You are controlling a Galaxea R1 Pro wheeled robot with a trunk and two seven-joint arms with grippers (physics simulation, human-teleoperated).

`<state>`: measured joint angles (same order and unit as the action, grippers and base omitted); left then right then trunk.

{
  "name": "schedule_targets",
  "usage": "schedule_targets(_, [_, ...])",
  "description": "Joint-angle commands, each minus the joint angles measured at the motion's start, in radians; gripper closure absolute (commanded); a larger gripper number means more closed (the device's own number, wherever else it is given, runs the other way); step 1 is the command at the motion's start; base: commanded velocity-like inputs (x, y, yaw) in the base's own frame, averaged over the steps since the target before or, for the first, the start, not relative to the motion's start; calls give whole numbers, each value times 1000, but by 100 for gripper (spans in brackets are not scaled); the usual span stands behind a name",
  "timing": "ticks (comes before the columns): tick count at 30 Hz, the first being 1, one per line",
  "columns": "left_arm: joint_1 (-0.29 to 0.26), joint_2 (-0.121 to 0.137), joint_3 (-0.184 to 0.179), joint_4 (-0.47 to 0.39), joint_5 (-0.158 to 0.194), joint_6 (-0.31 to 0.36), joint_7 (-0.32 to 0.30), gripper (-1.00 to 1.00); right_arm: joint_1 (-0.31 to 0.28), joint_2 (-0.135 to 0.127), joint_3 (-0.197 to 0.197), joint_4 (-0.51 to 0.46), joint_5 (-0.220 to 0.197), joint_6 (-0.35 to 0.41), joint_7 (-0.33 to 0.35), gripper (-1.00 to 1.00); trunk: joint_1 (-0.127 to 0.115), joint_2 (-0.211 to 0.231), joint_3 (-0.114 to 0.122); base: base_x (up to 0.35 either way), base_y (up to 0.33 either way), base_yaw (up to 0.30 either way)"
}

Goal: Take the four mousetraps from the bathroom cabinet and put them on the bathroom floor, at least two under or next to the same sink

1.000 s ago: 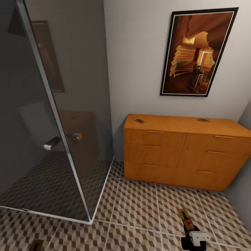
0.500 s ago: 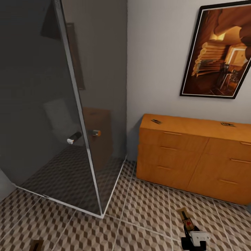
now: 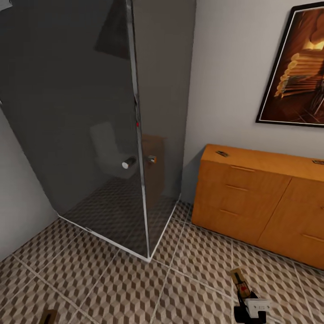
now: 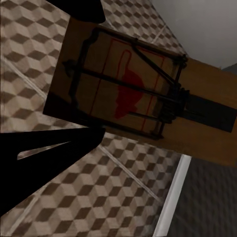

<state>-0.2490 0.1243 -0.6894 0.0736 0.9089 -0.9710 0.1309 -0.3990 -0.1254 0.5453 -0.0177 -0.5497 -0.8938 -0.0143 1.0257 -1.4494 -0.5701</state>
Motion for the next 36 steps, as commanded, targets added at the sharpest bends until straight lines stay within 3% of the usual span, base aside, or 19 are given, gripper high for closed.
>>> schedule_targets(1, [-1, -1, -7, 2, -8, -2, 16, 100, 0, 0, 8, -1, -9, -2, 1, 100, -1, -1, -1, -318, 0, 285])
schedule_targets(25, [-1, -2, -7, 2, -8, -2, 16, 100, 0, -1, 8, -1, -9, -2, 1, 100, -1, -1, -12, -41, 0, 286])
schedule_targets(36, [-1, -1, -7, 2, -8, -2, 16, 100, -1, 0, 8, -1, -9, -2, 1, 100, -1, -1, -16, -272, 62, 285])
